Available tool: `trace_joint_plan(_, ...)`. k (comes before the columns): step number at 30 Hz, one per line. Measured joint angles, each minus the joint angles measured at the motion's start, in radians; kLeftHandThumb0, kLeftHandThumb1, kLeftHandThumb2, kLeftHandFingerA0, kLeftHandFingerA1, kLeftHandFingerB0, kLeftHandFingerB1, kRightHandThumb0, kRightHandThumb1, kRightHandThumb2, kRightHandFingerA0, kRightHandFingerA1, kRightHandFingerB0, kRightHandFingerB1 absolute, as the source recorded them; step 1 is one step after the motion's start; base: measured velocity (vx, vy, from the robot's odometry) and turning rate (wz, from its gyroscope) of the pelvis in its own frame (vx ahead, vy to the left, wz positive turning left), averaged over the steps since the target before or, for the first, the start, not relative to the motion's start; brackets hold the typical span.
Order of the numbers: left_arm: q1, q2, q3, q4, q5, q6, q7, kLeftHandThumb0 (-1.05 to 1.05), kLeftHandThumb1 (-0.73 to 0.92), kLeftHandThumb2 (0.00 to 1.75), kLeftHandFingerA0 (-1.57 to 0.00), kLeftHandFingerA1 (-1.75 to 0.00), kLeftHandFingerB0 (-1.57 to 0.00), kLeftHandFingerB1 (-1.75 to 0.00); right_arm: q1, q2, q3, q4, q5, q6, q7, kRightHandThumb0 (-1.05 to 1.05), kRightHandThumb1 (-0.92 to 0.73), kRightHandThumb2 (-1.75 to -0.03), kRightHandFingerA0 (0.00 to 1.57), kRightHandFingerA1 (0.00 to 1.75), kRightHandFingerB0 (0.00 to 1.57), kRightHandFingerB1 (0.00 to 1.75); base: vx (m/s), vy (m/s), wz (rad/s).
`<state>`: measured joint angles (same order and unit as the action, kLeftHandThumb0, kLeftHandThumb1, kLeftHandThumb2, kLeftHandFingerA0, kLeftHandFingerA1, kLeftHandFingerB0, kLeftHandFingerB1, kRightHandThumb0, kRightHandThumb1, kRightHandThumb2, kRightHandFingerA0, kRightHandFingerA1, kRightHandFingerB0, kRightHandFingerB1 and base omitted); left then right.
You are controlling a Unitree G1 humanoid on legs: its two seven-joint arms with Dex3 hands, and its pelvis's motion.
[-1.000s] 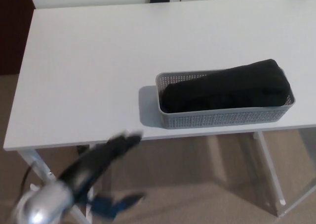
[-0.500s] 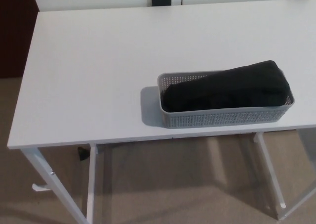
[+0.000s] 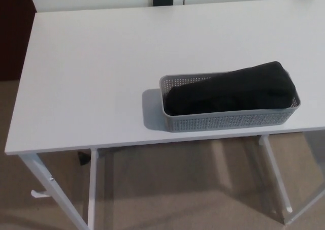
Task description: The robot walk towards a table in front and pick up a black pencil case on the left hand side and put the pencil case into a small container on the right hand side
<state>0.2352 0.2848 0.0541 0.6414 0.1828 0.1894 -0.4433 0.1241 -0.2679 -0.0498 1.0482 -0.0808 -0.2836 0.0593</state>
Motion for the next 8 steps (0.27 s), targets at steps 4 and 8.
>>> trace_joint_plan(4,-0.070,0.013,0.005,0.164,-0.001,-0.038,0.032,-0.75,0.56,0.57,-0.08,-0.29,-0.08,-0.24,-0.003,0.000,-0.001,-0.018,0.000,0.000,-0.001,-0.35,-0.61,-0.58,0.54,0.44,0.50,0.39,0.00,0.000,0.00)
trace_joint_plan(8,-0.122,0.036,0.007,0.299,-0.001,-0.086,0.066,-0.78,0.47,0.69,-0.09,-0.27,-0.10,-0.19,-0.005,-0.001,-0.002,-0.023,0.000,0.000,-0.003,-0.34,-0.60,-0.58,0.56,0.45,0.51,0.40,0.00,0.000,0.00)
